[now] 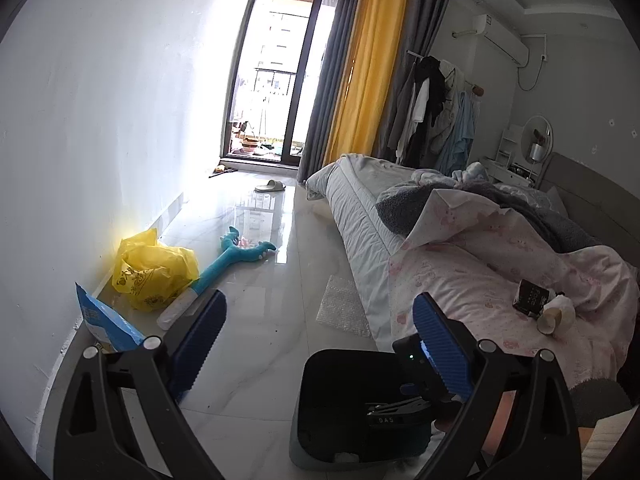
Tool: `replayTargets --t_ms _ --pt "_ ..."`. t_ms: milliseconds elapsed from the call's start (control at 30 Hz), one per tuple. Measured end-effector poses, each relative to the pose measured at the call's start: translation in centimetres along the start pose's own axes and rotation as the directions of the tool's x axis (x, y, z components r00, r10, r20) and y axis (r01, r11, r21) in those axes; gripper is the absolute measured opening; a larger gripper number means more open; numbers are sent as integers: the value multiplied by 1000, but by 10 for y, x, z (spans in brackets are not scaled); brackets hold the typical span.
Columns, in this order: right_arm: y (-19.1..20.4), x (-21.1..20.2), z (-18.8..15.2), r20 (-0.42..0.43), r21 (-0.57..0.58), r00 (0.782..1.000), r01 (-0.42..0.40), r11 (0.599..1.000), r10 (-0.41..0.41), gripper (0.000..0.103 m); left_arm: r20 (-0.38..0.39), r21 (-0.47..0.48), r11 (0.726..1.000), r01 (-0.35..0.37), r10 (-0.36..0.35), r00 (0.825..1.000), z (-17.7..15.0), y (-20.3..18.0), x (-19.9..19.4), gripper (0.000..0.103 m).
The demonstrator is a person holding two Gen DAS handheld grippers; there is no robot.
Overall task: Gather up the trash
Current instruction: 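Lower the white tissue ball into the teal bin and open the right tool, then grasp another cardboard tube with the left tool while the right grasps a tissue ball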
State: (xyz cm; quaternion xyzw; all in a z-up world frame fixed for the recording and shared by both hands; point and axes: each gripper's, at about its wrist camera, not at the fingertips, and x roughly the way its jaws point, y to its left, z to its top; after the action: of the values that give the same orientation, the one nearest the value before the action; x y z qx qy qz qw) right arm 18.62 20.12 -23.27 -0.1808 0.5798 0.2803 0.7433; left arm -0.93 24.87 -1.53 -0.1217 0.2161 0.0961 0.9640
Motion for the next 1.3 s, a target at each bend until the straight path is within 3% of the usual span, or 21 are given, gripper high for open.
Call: replayTargets --t_ms 200,500,800,967,1233,1300 --pt "-11 -58 2 154 18 987 -59 998 55 72 10 -23 1000 0 0 1000 5 -5 1 96" --pt "-43 -131 -1 334 56 937 -130 990 104 73 15 -63 995 74 -73 997 14 -24 7 96" --pt "-90 -195 -22 476 67 876 -117 991 72 73 -11 -77 988 132 -133 991 16 -53 20 96" --pt "-110 -220 -34 533 75 845 -107 991 51 74 -21 -38 987 156 -157 987 15 -78 25 96" --pt "-162 -235 -62 579 130 815 -74 989 -15 74 -51 -15 980 199 -199 979 11 -111 38 96" --pt "-178 -241 -69 605 155 796 -85 984 -26 74 -59 -6 978 207 -207 977 9 -119 41 96"
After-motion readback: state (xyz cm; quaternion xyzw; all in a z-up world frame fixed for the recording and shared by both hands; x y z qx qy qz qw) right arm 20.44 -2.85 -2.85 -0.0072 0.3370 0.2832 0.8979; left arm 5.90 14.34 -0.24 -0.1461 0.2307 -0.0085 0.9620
